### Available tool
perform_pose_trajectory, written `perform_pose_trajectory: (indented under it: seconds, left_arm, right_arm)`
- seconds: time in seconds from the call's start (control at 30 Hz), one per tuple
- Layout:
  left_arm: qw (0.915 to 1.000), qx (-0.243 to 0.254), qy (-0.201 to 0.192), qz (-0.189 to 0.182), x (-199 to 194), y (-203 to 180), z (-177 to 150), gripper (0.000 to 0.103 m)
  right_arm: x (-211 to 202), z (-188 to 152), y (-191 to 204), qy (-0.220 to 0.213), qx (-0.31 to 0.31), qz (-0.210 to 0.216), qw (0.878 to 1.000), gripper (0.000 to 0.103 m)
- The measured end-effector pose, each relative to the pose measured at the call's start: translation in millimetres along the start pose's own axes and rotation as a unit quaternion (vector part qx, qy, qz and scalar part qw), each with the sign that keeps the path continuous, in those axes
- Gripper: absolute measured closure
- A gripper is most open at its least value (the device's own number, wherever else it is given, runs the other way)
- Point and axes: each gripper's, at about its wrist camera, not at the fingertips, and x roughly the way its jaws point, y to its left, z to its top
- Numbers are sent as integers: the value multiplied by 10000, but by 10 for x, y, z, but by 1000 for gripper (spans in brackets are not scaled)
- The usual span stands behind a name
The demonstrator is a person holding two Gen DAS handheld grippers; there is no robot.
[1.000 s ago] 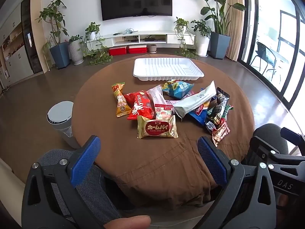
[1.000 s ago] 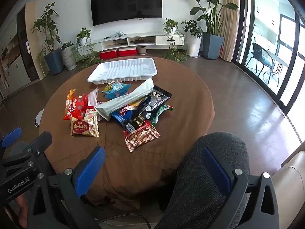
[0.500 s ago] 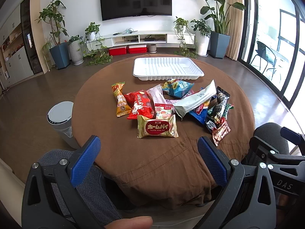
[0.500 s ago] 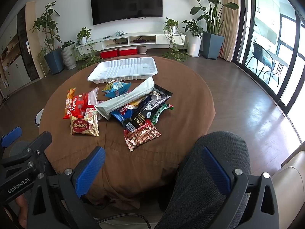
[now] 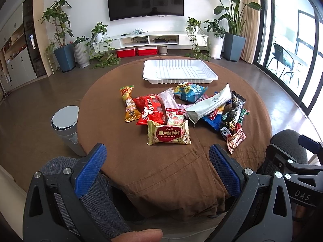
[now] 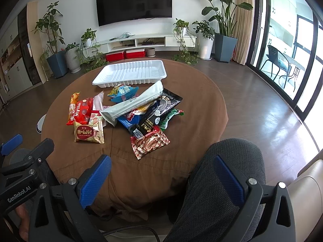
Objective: Organize snacks
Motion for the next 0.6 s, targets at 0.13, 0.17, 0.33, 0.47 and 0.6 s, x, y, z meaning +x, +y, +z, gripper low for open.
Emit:
perform_pose_trajectory:
  seconds: [0.13,0.17,0.33,0.47,0.6]
  left_arm:
    - [10000,2,-5,1,-1,6,-3,0]
    - [10000,3,-5,0,1,-3,-2,0]
    - [10000,8,2,3,1,-6,-1,0]
    - [10000,9,1,8,3,-8,-2,0]
    - [10000,7,1,11,4,-9,-3,0]
  right_arm:
    - [3,-2,0,2,1,2,10000,0]
    - [4,-2,0,2,1,0,10000,0]
    - [5,-3,-1,6,0,-1,10000,0]
    - [2,-2,-1,3,2,-2,10000,0]
    - [8,-4,-1,5,-2,-1,10000,0]
